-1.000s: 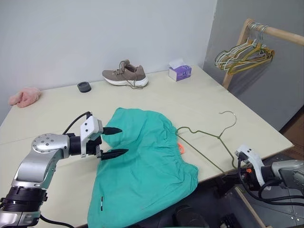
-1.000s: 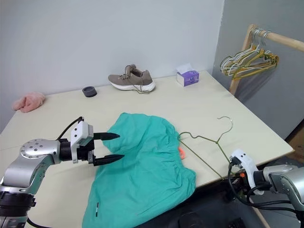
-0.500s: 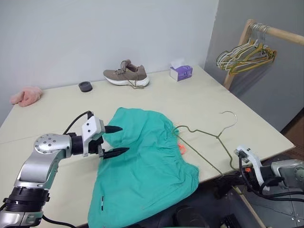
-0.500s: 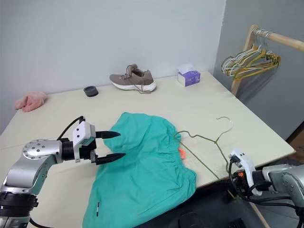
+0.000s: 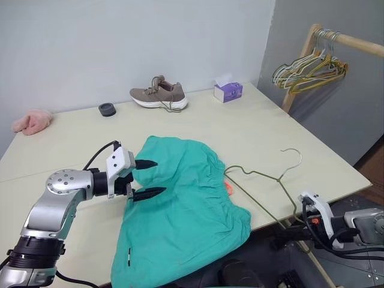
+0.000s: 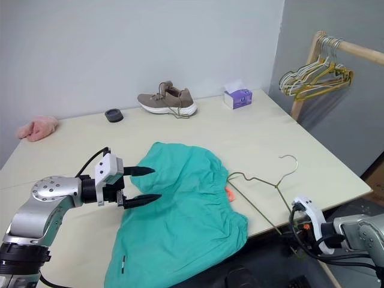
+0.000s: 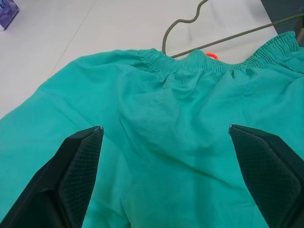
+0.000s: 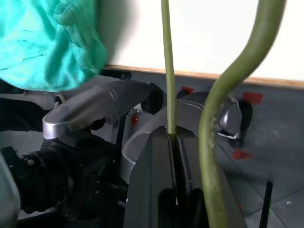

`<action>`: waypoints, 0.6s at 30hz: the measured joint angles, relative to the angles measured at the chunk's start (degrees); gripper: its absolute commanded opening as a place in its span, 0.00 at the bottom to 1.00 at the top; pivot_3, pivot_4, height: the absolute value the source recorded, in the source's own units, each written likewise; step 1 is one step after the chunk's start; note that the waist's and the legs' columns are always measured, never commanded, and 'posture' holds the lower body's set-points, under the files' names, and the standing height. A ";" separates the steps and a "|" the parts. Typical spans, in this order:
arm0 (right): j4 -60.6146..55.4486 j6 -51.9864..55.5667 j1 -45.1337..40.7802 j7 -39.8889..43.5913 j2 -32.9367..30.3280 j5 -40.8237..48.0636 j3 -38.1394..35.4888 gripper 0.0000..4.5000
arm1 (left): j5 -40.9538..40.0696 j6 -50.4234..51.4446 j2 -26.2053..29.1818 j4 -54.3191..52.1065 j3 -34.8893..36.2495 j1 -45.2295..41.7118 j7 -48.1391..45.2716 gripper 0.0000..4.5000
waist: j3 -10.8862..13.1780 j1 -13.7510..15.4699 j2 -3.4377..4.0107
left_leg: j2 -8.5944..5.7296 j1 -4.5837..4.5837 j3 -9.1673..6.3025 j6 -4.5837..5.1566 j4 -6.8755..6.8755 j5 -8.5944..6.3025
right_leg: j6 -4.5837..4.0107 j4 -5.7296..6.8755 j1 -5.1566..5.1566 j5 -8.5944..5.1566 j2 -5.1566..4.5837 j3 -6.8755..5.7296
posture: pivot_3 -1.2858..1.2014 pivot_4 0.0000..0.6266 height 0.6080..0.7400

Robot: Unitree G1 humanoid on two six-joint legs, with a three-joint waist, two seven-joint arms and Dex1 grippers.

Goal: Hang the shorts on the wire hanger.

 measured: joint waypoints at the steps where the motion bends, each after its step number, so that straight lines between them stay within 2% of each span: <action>1: -0.61 -0.03 -0.25 0.29 -0.13 0.20 0.35 0.00 | 0.01 0.01 0.00 -0.08 0.00 0.00 0.15 0.99 | 0.00 0.03 -0.01 | 0.00 0.00 -0.01 0.00 0.00 0.00 | 0.00 0.00 0.00 0.00 0.00 -0.01 | 0.37 0.00 1.00; 6: -2.03 -0.50 -2.34 0.76 -0.99 1.34 3.16 0.00 | 0.29 -0.07 0.00 0.23 0.02 0.00 1.17 0.99 | 0.01 0.07 -0.01 | 0.00 0.00 -0.01 0.00 0.00 0.00 | 0.00 -0.01 0.00 0.00 0.00 -0.01 | 0.37 0.00 1.00; 10: -1.53 -1.02 -6.09 0.53 -1.31 1.10 8.34 0.00 | 0.68 -0.86 -0.04 2.98 0.49 -1.10 2.86 0.99 | 0.02 0.01 -0.03 | 0.01 0.00 -0.02 0.00 0.00 0.00 | 0.00 -0.01 -0.02 0.00 0.00 -0.02 | 0.38 0.00 1.00; 13: 1.37 -2.33 -9.30 -0.62 -0.63 -0.81 12.19 0.00 | 0.99 -1.91 -0.01 5.00 1.11 -2.25 3.74 0.99 | 0.02 0.09 -0.04 | 0.00 0.00 -0.01 0.00 0.00 0.00 | 0.01 -0.03 -0.05 0.00 -0.01 -0.01 | 0.38 0.00 1.00; 18: 5.92 -3.67 -11.50 -1.18 -0.42 -3.00 14.58 0.00 | 1.61 -2.82 0.09 6.27 2.25 -2.19 4.72 0.99 | 0.03 0.65 -0.03 | 0.00 -0.06 -0.04 0.04 -0.04 -0.03 | 0.00 -0.04 -0.08 0.01 -0.01 -0.02 | 0.39 0.00 1.00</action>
